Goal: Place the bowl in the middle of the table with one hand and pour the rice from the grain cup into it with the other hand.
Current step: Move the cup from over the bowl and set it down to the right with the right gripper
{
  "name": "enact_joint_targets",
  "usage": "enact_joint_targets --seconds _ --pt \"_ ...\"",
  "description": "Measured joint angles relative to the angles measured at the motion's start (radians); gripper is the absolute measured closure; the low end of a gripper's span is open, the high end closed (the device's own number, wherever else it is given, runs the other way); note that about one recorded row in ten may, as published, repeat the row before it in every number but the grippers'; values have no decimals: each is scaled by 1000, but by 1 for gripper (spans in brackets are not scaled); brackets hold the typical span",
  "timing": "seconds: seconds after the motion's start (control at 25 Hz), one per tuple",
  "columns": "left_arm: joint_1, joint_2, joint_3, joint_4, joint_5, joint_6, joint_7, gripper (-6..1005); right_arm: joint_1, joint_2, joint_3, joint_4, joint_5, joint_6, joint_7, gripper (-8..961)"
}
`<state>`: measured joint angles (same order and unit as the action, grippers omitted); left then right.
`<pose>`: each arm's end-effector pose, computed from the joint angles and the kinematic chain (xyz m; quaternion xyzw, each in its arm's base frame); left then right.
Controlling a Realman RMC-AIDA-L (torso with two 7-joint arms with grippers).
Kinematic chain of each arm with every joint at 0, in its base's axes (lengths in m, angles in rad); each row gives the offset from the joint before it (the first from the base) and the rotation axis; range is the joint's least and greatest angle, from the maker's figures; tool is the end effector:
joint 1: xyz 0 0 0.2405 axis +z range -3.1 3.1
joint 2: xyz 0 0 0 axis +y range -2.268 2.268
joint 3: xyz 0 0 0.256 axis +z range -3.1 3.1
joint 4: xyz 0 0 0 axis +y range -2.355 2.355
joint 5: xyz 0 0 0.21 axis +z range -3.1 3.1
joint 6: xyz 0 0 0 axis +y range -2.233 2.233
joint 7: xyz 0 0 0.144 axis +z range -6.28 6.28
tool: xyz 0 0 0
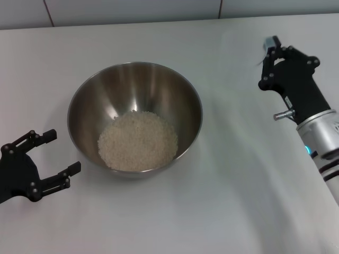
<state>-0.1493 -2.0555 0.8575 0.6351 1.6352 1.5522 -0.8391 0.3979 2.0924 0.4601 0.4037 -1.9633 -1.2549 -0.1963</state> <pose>-0.3370 0.2365 0.0115 -0.9193 -0.1131 -0.2549 0.2775 0.2708 0.3081 -0.0600 -0.7219 0.1507 0.3170 0.5964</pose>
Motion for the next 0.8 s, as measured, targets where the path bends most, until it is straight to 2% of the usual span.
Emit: enact_joint_targets --seconds 0.16,0.36,0.8 --pt "-2 0 0 0 0 0 0 137 42 0 1 -21 13 140 10 923" --pt "-3 -1 0 0 0 0 1 137 81 0 -11 -33 7 246 16 923" --pt "-8 -2 0 -3 0 -1 0 137 121 -1 -27 -55 2 351 22 921"
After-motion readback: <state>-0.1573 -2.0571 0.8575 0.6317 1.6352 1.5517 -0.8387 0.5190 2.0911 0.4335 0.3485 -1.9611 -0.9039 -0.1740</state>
